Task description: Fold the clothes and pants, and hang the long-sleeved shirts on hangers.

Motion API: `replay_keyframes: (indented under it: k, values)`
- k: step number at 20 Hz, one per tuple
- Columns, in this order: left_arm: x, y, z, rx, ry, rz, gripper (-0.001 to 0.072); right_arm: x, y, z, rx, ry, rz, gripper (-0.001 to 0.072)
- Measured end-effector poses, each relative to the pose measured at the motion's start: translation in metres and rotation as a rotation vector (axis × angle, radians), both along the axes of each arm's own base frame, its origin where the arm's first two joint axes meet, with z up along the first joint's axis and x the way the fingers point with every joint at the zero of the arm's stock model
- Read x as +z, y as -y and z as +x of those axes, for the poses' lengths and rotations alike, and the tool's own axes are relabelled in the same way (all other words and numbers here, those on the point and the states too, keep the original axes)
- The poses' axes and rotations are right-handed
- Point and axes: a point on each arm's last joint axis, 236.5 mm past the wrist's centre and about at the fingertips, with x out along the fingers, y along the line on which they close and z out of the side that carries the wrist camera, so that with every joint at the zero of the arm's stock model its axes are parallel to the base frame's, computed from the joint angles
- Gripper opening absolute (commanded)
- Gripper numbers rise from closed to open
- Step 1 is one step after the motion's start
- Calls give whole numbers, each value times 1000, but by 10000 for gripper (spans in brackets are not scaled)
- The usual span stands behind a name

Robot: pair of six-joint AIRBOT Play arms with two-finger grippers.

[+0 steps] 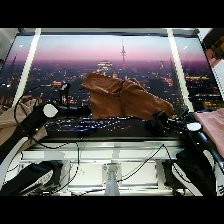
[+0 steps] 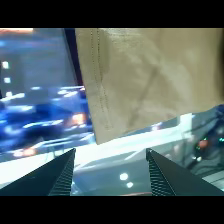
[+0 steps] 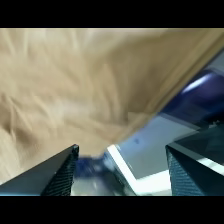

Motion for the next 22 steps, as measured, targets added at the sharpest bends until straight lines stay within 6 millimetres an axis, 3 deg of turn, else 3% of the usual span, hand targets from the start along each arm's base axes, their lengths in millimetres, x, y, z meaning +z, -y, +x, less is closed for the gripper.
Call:
replay_keyframes:
  k: [2, 5, 10, 11, 12, 13, 19, 22]
  values:
    - [-2, 2, 1, 9, -9, -9, 499, 1, 7, 6, -49, 14, -4, 547]
    - [-8, 3, 1, 20, -27, -17, 499, 3, 12, 13, -106, 31, 2, 548]
    - [-16, 9, 1, 43, -68, -45, 499, -2, -6, 19, -112, 29, 25, 547]
    - [-17, 10, 1, 48, -73, -51, 499, -4, -11, 19, -103, 25, 25, 509]
    - [-18, 10, 1, 50, -77, -54, 499, -5, -16, 19, -93, 23, 25, 380]
    - [-18, 11, 1, 52, -80, -57, 499, -7, -20, 18, -82, 20, 23, 330]
    - [-19, 12, 3, 62, -82, -66, 499, -9, -32, 15, -31, 24, 14, 309]
    - [-19, 12, 3, 64, -80, -67, 499, 0, -39, 13, 19, 53, 12, 308]
